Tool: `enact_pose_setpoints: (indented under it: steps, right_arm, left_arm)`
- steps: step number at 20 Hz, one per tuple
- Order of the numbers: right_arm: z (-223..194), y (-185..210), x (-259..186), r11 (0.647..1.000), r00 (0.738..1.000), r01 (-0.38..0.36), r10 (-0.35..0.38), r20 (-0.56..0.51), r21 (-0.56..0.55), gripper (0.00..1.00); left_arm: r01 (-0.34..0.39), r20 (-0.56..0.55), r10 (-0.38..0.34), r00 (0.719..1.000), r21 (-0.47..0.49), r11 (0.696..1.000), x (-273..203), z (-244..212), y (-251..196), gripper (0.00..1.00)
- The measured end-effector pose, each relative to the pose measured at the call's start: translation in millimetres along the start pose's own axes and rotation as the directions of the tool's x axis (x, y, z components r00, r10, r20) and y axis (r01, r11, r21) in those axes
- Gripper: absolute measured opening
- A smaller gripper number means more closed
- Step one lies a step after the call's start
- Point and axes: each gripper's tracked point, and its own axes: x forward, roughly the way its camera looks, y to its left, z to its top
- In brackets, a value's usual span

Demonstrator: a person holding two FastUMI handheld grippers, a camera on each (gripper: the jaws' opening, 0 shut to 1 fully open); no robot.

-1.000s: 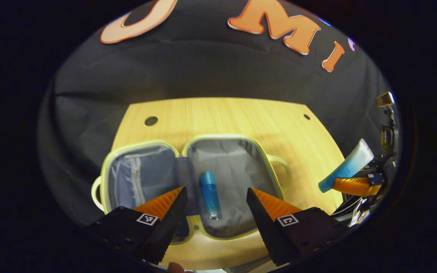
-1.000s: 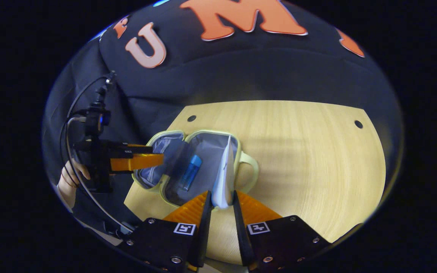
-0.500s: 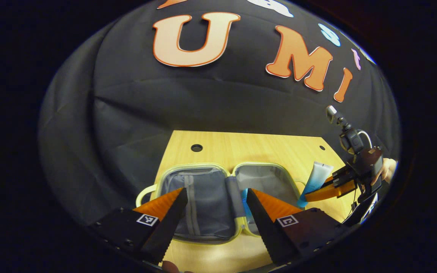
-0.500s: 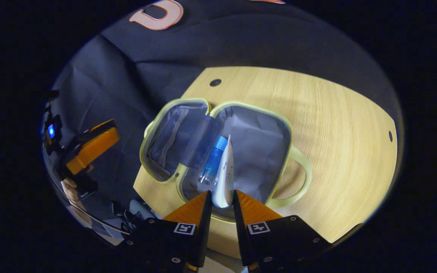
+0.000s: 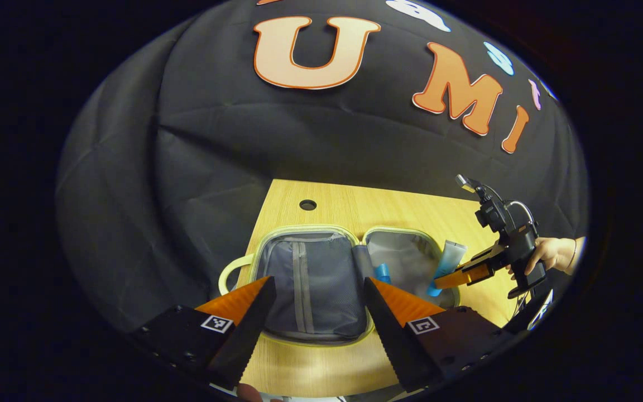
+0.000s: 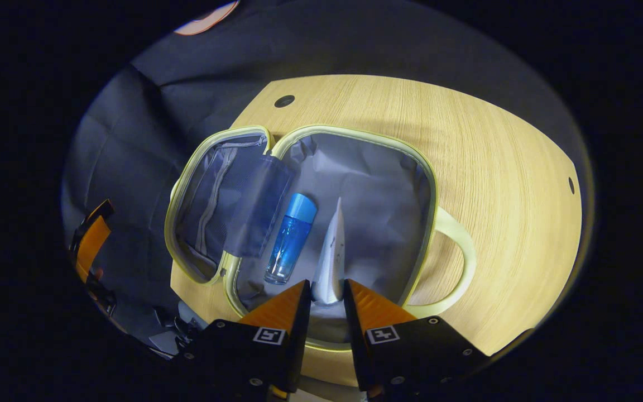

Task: First open the suitcase, pack the skin care products into it, and then close the suitcase.

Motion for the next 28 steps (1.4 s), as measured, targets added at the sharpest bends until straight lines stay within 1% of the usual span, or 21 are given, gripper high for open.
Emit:
enact_pose_setpoints:
  steps: [2, 3, 6, 8, 9, 11, 13, 14, 16, 17, 18, 19, 20, 22, 23, 25, 28]
  right_arm:
    - [1.5, -2.3, 2.6, 1.0, 1.0, 0.003, -0.003, 0.005, 0.0, 0.44]
    - [1.9, -5.5, 4.6, 1.0, 1.0, 0.015, -0.015, 0.012, -0.002, 0.64]
    - [4.8, -10.6, 2.2, 0.999, 0.998, 0.038, -0.037, 0.047, -0.025, 0.96]
    - [10.9, -10.2, -6.0, 0.998, 0.995, 0.041, -0.037, 0.093, -0.04, 0.96]
    - [14.4, -8.1, -11.0, 0.998, 0.992, 0.03, -0.024, 0.124, -0.046, 0.96]
    - [27.7, -2.9, -23.3, 0.998, 0.977, 0.007, 0.007, 0.214, -0.066, 0.96]
    - [33.9, 0.6, -33.9, 0.996, 0.959, 0.002, 0.024, 0.283, -0.09, 0.96]
    - [34.4, 2.3, -38.9, 0.995, 0.952, 0.0, 0.029, 0.304, -0.096, 0.96]
    - [32.1, 2.1, -47.4, 0.995, 0.945, -0.003, 0.035, 0.326, -0.098, 0.96]
    - [28.7, -0.9, -50.2, 0.995, 0.943, 0.0, 0.031, 0.33, -0.096, 0.95]
    - [25.2, -3.5, -52.4, 0.995, 0.943, 0.006, 0.027, 0.33, -0.096, 0.96]
    - [21.6, -6.2, -52.9, 0.995, 0.943, 0.014, 0.019, 0.331, -0.098, 0.96]
    - [17.3, -10.1, -54.6, 0.995, 0.944, 0.024, 0.009, 0.329, -0.098, 0.96]
    - [11.7, -16.5, -57.3, 0.996, 0.942, 0.043, -0.015, 0.335, -0.075, 0.96]
    - [10.7, -19.9, -59.8, 0.998, 0.939, 0.043, -0.022, 0.344, -0.055, 0.96]
    - [8.9, -26.0, -65.2, 0.999, 0.933, 0.038, -0.033, 0.358, -0.007, 0.96]
    - [4.7, -37.4, -69.9, 0.998, 0.933, 0.041, -0.056, 0.356, 0.049, 0.96]
  left_arm:
    - [0.005, -0.004, -0.005, 1.0, 0.001, 1.0, 1.9, 0.3, -1.1, 0.97]
    - [0.012, -0.008, -0.012, 1.0, -0.001, 1.0, 1.7, 0.9, -3.2, 0.97]
    - [0.015, -0.008, -0.015, 1.0, -0.003, 1.0, 4.6, -2.2, -0.3, 0.97]
    - [0.007, -0.009, -0.007, 1.0, -0.013, 1.0, 5.8, -4.0, 4.6, 0.97]
    - [0.003, -0.009, -0.003, 1.0, -0.02, 1.0, 6.4, -5.6, 9.5, 0.97]
    - [-0.019, -0.009, 0.019, 1.0, -0.038, 0.999, 8.0, -9.4, 29.9, 0.97]
    - [-0.049, -0.019, 0.047, 0.999, -0.082, 0.995, 13.7, -17.3, 58.6, 0.98]
    - [-0.058, -0.035, 0.054, 0.998, -0.112, 0.992, 16.6, -24.5, 73.5, 0.99]
    - [-0.057, -0.044, 0.05, 0.998, -0.171, 0.984, 24.1, -30.9, 97.5, 0.97]
    - [-0.055, -0.035, 0.049, 0.998, -0.198, 0.979, 27.8, -30.8, 109.1, 0.99]
    - [-0.052, -0.026, 0.047, 0.999, -0.227, 0.973, 34.8, -32.7, 119.6, 0.97]
    - [-0.047, -0.015, 0.044, 0.999, -0.258, 0.965, 42.9, -34.6, 131.0, 0.97]
    - [-0.031, 0.007, 0.034, 0.999, -0.294, 0.955, 48.9, -36.1, 142.0, 0.97]
    - [0.045, 0.06, -0.025, 0.998, -0.374, 0.926, 65.0, -37.9, 153.4, 0.97]
    - [0.073, 0.082, -0.043, 0.996, -0.41, 0.909, 74.0, -41.1, 160.1, 0.97]
    - [0.107, 0.1, -0.067, 0.993, -0.473, 0.874, 90.3, -52.3, 176.8, 0.97]
    - [0.153, 0.117, -0.105, 0.988, -0.553, 0.819, 122.6, -77.9, 186.1, 0.97]
